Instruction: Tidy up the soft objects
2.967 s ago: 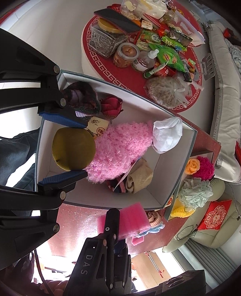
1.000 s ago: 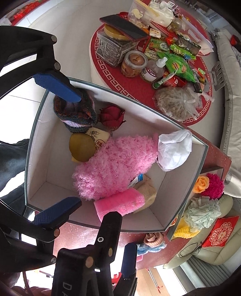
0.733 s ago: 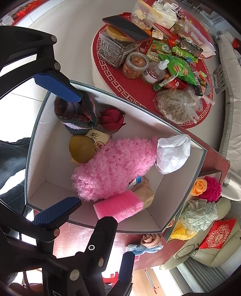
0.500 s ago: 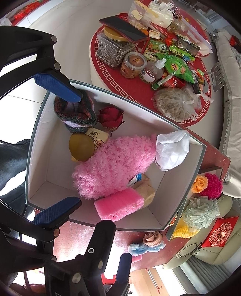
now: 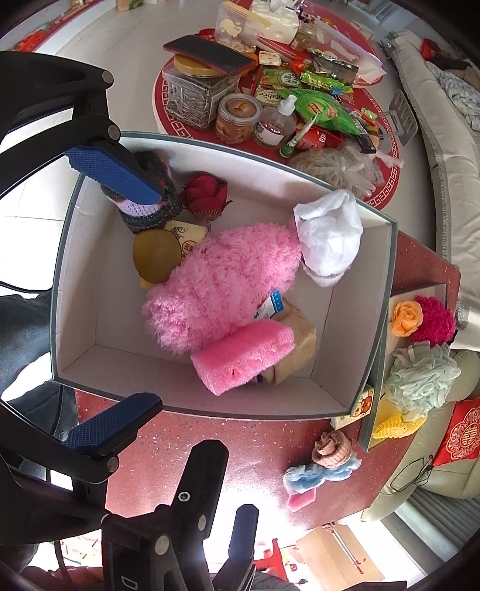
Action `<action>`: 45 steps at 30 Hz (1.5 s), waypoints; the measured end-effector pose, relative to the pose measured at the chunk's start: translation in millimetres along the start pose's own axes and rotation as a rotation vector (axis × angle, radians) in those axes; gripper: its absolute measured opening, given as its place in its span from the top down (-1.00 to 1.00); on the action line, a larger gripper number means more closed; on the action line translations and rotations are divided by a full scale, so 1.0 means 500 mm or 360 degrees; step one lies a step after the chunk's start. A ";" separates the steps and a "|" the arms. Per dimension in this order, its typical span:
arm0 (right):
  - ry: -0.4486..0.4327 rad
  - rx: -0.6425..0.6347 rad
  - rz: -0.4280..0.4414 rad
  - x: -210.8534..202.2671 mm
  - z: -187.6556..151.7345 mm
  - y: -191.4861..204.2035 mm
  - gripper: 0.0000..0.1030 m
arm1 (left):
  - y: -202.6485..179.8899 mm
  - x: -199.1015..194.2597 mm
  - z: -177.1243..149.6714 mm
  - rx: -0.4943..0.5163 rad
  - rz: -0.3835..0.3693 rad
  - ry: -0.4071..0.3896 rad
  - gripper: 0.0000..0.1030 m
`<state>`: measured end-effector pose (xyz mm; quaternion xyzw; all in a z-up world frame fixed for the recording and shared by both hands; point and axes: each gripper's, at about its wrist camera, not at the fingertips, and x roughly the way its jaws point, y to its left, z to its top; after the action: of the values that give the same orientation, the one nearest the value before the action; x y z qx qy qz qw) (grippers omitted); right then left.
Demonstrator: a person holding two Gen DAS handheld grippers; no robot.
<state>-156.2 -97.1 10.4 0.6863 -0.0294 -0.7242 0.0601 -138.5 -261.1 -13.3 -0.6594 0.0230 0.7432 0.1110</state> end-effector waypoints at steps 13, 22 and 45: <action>-0.0025 0.0367 0.0046 -0.006 -0.068 -0.190 -0.99 | -0.156 -0.002 0.035 0.0273 0.0007 0.0033 -1.00; -0.0017 0.0584 0.0054 -0.003 -0.104 -0.326 -0.99 | -0.294 0.017 0.074 0.0449 -0.0019 0.0063 -1.00; -0.0073 -0.0325 0.0030 -0.029 0.005 0.023 -0.99 | -0.083 -0.043 -0.011 -0.0022 0.0316 -0.0062 -1.00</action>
<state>-157.2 -106.6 26.3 0.6595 0.0367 -0.7384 0.1358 -122.8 -224.7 11.9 -0.6402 0.0809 0.7633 0.0326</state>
